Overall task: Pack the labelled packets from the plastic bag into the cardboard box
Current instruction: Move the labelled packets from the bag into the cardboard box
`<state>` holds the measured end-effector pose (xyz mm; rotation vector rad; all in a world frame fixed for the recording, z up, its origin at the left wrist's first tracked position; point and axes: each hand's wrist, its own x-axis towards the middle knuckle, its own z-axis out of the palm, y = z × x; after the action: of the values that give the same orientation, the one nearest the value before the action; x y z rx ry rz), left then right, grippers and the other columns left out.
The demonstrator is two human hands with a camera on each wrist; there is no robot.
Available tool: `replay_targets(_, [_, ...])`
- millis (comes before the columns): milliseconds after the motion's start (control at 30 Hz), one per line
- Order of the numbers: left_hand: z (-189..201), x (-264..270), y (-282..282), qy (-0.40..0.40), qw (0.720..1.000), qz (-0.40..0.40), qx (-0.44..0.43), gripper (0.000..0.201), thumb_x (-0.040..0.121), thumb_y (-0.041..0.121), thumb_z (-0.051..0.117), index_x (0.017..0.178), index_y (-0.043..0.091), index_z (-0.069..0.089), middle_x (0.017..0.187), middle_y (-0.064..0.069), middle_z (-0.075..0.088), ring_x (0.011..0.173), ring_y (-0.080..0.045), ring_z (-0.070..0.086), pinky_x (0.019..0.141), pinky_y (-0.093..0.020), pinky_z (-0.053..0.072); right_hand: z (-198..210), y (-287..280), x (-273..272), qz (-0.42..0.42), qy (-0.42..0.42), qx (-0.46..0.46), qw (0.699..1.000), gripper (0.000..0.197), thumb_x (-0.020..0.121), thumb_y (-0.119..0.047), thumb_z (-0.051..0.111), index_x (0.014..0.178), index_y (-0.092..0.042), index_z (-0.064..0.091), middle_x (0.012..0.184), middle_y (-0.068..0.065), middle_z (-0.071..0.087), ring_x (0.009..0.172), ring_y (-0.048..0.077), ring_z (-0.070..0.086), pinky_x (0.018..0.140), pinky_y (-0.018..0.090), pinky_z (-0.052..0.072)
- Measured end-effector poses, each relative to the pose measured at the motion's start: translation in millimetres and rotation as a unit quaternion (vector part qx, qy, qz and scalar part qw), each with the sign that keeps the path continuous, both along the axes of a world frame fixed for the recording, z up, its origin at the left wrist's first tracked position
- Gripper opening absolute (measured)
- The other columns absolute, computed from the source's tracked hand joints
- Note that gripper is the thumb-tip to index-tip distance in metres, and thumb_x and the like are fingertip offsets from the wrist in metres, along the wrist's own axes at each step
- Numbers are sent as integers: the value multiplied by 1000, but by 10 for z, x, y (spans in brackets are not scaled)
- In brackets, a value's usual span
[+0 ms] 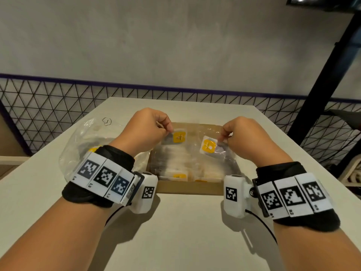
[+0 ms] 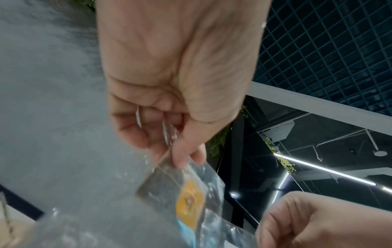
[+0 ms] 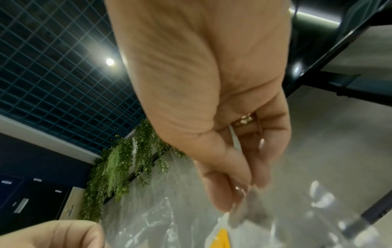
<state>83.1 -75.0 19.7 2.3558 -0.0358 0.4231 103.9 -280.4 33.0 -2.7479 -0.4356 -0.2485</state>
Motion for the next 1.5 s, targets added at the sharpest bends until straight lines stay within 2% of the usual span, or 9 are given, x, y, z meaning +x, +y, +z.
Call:
replay_targets(100, [-29,15,-26,-16,1000,13,-8,32,85,-1,55,65,23,61,74,5,65,59,-2,52,51,-12,36,36,-28,-30,-40,-12,13,999,25,84,1,54,97,-11,72,106,11,67,93,26,60,72,27,43])
replay_targets(400, [-63,45,-24,0,999,36,12,32,84,-1,52,63,23,55,72,5,58,61,-6,47,52,-16,33,105,-10,-10,-20,10,50,999,35,82,13,46,76,-14,67,86,3,65,78,18,59,69,28,48])
replay_targets(533, [-53,37,-26,26,999,0,21,34,84,-4,50,64,22,55,73,5,58,65,-10,49,54,-15,35,78,-9,-3,-21,-3,69,997,38,83,11,45,80,-17,70,74,-3,58,56,5,43,50,18,34])
replay_targets(633, [-53,22,-61,49,998,-36,30,35,85,-6,49,65,23,55,73,5,58,66,-9,50,54,-16,36,58,30,-13,-7,-5,60,998,38,85,9,46,86,-18,73,93,4,66,51,4,38,46,16,29])
replay_targets(867, [-94,28,-76,85,993,-53,64,35,86,-9,46,73,19,61,82,4,61,82,-17,56,63,-22,42,59,69,-11,14,90,-49,995,34,86,4,49,103,-16,72,115,4,64,97,21,59,83,27,47])
replay_targets(1033, [-55,28,-87,83,991,-28,101,32,88,-8,48,84,16,69,78,10,58,75,-9,53,61,-16,39,102,23,-20,7,18,18,1000,40,84,8,46,93,-19,74,107,6,68,58,9,47,53,18,37])
replay_targets(1200, [-34,30,-73,68,993,-11,92,31,88,-8,47,84,14,69,70,15,54,61,-1,46,53,-13,33,82,102,-31,23,50,-31,998,36,87,6,50,101,-19,72,119,5,63,93,19,58,79,24,45])
replay_targets(1300, [-59,24,-92,98,989,-26,108,25,90,-2,51,87,14,71,81,8,59,76,-9,54,67,-18,39,29,91,-55,30,27,-13,999,35,86,5,49,95,-18,74,109,5,68,96,20,61,81,27,48])
replay_targets(1500, [-77,33,-85,110,986,-36,117,30,89,-4,51,92,16,73,83,10,59,66,4,46,54,-7,32,125,77,-32,12,39,-27,999,28,88,-3,54,107,-16,70,113,7,66,103,26,60,90,35,49])
